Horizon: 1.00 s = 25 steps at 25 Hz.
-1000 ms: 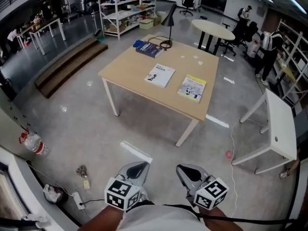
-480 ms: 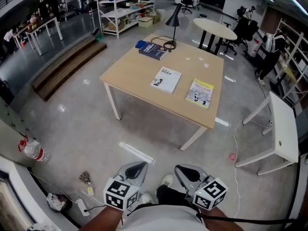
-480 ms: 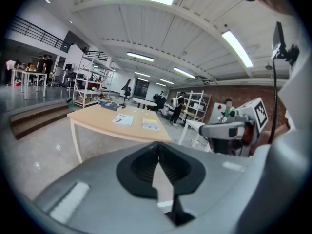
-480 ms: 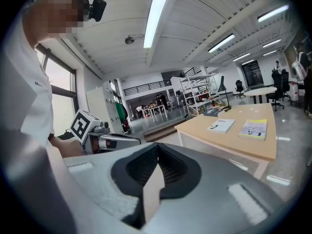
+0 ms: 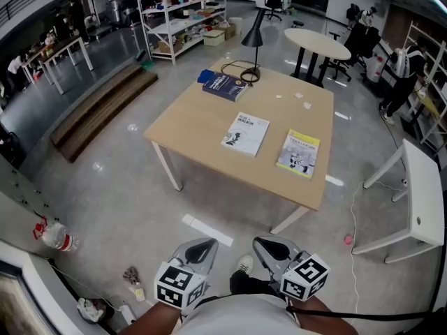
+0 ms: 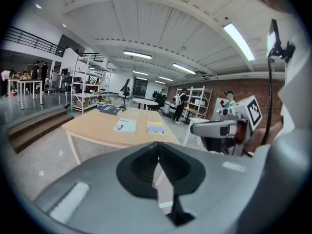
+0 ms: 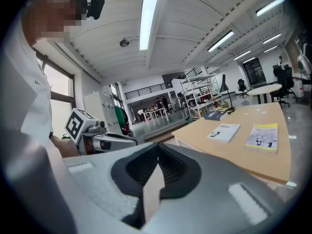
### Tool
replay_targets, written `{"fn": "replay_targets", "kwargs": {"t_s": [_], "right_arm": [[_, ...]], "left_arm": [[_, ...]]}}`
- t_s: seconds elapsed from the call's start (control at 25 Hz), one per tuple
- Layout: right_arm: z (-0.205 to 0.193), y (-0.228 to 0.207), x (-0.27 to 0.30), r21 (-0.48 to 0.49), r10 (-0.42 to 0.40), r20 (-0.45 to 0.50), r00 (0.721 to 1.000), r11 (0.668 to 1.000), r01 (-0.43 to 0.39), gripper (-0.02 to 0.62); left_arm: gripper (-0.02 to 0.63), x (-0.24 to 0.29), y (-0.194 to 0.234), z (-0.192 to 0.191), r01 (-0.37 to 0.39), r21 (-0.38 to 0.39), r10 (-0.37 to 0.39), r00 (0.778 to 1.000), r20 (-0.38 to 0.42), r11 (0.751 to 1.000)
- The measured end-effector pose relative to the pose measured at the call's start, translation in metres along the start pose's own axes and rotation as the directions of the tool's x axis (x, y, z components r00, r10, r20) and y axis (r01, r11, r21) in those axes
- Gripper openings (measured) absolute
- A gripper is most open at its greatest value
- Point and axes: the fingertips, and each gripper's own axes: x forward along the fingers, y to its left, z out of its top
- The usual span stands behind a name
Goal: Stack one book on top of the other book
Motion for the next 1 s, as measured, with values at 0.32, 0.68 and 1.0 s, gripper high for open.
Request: {"fn": "replay_targets", "kwargs": {"t_s": [0.32, 0.68, 1.0], "right_arm": [[0.045, -0.107, 0.023, 0.014, -0.061, 0.023, 0.998, 0.998, 0.061, 0.002], [0.063, -0.199, 0.006, 0.082, -0.209, 0.058, 0.976, 0.976, 0.204, 0.002], [0.037, -0.290, 0.000, 0.164, -0.436, 0.018, 0.900, 0.889, 0.427, 0.002]], "left_arm": [[0.006, 0.103, 0.026, 0.056, 0.045, 0.032, -0.045, 0.999, -0.015, 0.998], [0.006, 0.197, 0.021, 0.099, 0.155, 0.081, -0.151, 0.987, -0.059, 0.985], [0.006, 0.281, 0.041, 0.113, 0.236, 0.094, -0.223, 0.966, -0.128, 0.967]]}}
